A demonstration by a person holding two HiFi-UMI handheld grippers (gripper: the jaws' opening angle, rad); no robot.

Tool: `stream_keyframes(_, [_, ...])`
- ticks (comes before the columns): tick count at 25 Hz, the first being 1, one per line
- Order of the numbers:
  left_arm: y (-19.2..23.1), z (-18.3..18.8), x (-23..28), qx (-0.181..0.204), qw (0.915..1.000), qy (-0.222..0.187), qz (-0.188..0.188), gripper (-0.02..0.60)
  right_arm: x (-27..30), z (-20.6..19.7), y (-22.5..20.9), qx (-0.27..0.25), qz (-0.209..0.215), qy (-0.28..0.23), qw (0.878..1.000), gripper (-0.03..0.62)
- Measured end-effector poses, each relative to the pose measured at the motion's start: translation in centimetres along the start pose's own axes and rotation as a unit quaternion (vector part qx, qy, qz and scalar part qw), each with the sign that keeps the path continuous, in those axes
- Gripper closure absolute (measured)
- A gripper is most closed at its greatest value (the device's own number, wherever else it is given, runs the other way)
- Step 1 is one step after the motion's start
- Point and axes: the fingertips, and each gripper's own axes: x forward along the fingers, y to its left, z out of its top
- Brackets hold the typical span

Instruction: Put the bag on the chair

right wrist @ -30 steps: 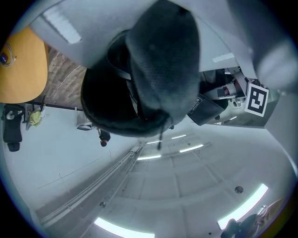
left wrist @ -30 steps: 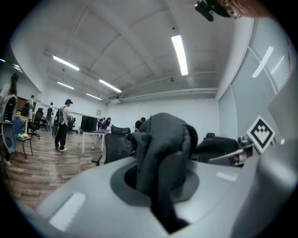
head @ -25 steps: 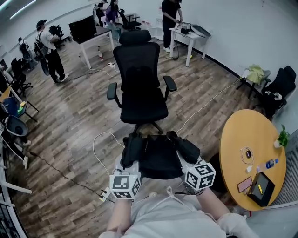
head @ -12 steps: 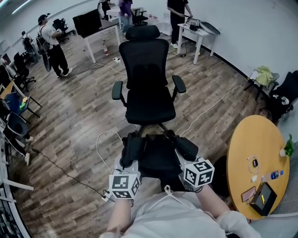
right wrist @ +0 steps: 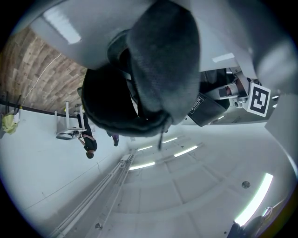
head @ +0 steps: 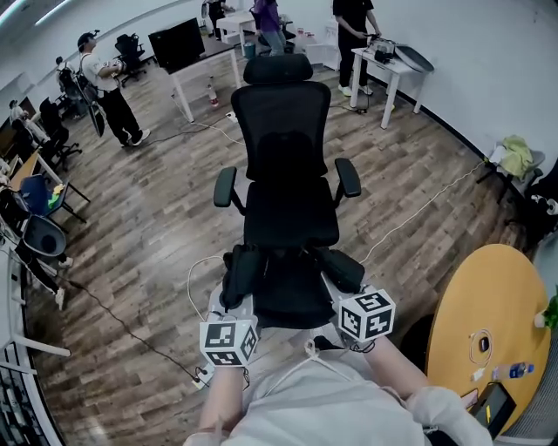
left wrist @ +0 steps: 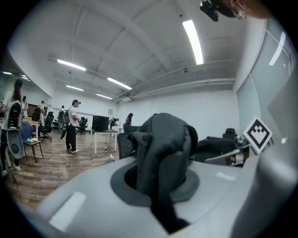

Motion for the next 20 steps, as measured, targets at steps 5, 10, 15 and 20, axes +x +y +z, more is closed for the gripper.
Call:
stream_keyframes(5, [-0.9,1.8,7.8,0.000,0.9999,-0.005,0.013,0.552,4.3,4.3,-6.2,-0.018,0.016,0.006,1.000,0.566])
stream_keyframes(10, [-1.5,2.9,15.1,-0.001,0.9996,-0.012,0.025,0.552,7.9,7.5,-11.6,-0.028,0.030,0.004,0.999,0.566])
stream_keyframes(15, [-1.4,3.3,20.9,-0.007,0.9997,-0.002,0.022,0.552,11.1,9.6,-15.9,-0.021,0.026,0.011,0.999,0.566])
stream_keyframes(20, [-0.4,2.6,25.8,-0.008,0.9998,0.018,0.009,0.552,14.4,10.0,-18.5,-0.007,0.015,0.025,1.000,0.566])
